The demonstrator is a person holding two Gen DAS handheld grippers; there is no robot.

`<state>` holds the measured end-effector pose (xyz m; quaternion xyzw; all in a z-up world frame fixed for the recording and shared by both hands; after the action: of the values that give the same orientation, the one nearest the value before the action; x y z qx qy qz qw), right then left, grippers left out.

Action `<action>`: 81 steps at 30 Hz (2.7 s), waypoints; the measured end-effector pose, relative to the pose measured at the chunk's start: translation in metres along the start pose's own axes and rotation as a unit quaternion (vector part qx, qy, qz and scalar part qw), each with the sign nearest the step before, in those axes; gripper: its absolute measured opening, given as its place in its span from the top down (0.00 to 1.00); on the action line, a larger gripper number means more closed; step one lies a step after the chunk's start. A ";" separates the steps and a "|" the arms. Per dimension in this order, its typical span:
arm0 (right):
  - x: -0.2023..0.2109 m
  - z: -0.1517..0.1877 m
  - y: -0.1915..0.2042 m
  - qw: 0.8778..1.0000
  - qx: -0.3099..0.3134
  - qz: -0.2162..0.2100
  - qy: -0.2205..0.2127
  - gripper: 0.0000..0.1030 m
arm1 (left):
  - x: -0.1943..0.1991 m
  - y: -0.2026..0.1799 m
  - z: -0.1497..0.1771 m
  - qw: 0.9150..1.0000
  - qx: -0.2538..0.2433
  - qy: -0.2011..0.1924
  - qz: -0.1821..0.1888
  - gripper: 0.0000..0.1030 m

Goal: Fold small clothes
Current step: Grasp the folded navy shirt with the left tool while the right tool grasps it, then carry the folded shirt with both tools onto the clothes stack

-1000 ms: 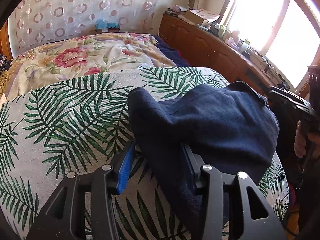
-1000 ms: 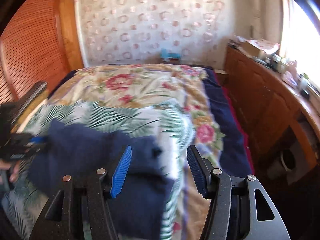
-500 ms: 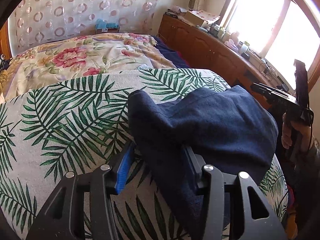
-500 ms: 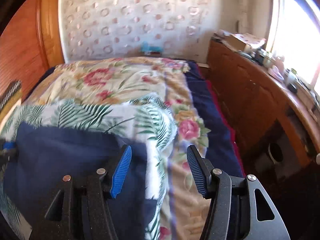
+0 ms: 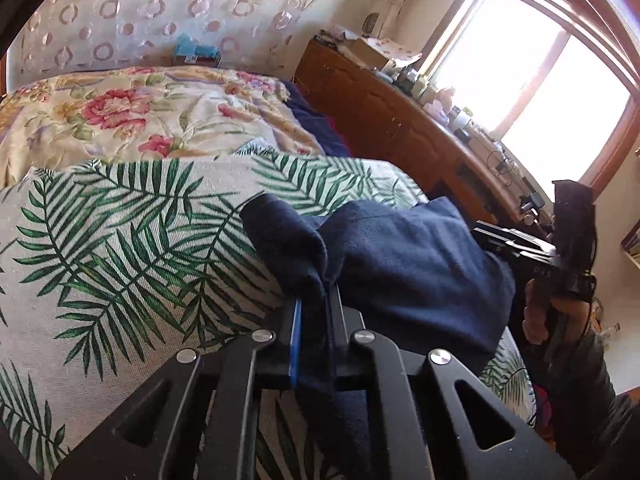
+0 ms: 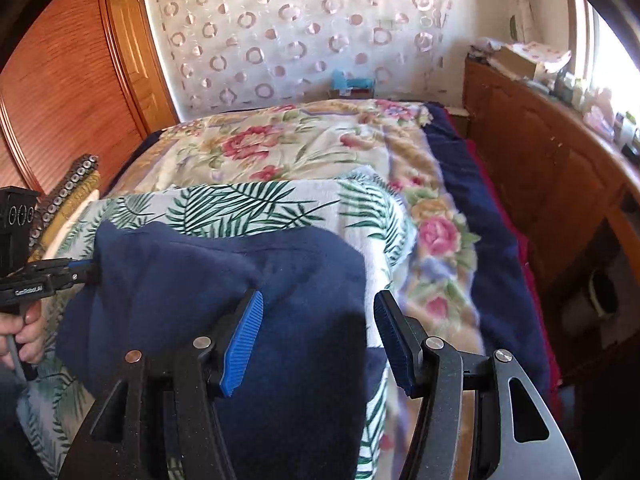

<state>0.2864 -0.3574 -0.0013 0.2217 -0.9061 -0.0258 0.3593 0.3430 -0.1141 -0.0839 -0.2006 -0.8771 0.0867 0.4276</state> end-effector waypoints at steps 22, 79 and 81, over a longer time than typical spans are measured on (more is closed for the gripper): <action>-0.039 -0.006 0.004 0.994 -0.019 -0.105 0.032 0.76 | 0.017 -0.014 0.000 0.999 -0.029 -0.027 -0.011 0.91; -0.244 -0.216 0.341 0.909 0.351 -0.226 -0.019 0.82 | 0.249 0.243 0.090 0.924 0.211 -0.257 -0.189 0.91; -0.255 -0.220 0.343 0.905 0.355 -0.235 -0.011 0.82 | 0.250 0.246 0.092 0.922 0.214 -0.257 -0.195 0.91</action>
<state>0.4647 0.0827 0.0693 0.5403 -0.7813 0.2111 0.2305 0.2012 0.2168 -0.0417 0.1003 -0.9392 0.2356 0.2286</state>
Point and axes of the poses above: each gripper's, at about its wrist camera, not at the fingertips, and x roughly against the way its jaws point, y to its left, z to its underside, the point moved 3 cm from there along -x, roughly the way its jaws point, and after that the axes turned 8 degrees about -z, right-handed, at the moved point
